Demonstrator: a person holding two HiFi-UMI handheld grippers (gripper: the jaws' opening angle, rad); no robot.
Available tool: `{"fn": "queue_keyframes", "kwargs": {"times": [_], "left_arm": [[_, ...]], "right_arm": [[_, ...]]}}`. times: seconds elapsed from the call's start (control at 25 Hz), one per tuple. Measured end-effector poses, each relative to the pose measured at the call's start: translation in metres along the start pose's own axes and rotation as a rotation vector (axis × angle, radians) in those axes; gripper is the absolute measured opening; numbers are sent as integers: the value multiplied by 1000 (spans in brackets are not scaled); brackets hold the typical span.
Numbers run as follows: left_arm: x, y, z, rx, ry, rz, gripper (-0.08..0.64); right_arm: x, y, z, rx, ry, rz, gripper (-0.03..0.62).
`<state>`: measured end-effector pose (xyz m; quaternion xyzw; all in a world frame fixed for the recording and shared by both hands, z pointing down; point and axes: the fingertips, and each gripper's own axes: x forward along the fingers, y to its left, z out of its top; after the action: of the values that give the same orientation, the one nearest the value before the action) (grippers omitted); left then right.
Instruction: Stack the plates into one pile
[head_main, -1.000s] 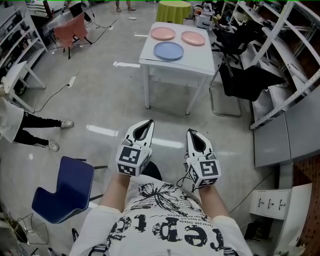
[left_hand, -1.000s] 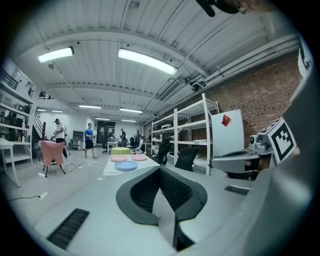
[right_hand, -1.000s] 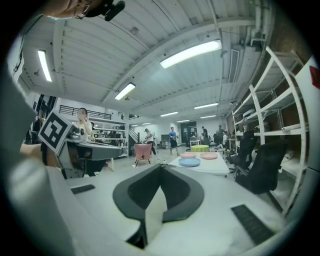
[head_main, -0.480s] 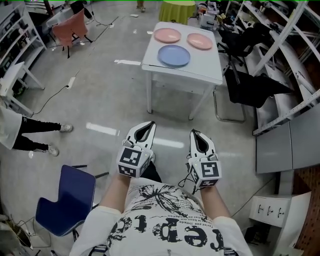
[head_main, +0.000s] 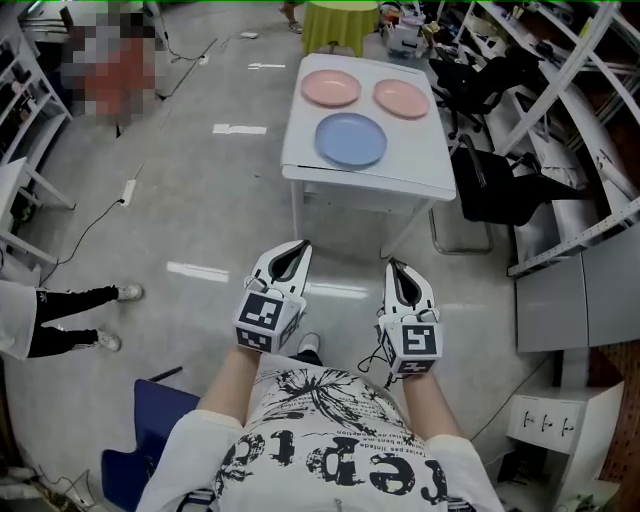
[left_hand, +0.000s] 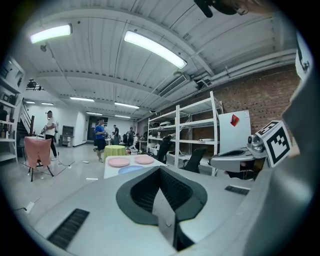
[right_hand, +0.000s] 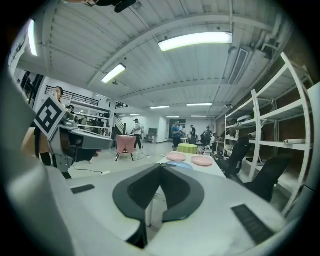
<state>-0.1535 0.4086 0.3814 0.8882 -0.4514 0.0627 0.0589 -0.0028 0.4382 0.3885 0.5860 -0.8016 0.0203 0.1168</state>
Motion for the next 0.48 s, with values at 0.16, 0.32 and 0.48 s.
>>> {"fn": "queue_keyframes", "kwargs": {"times": [0.16, 0.32, 0.48], "left_arm": [[34, 38, 8, 1, 7, -45, 12], [62, 66, 14, -7, 6, -68, 12], [90, 86, 7, -25, 18, -64, 12]], "right_arm": [[53, -4, 11, 10, 13, -27, 8], [95, -10, 19, 33, 20, -42, 8], [132, -18, 14, 58, 34, -34, 8]]}}
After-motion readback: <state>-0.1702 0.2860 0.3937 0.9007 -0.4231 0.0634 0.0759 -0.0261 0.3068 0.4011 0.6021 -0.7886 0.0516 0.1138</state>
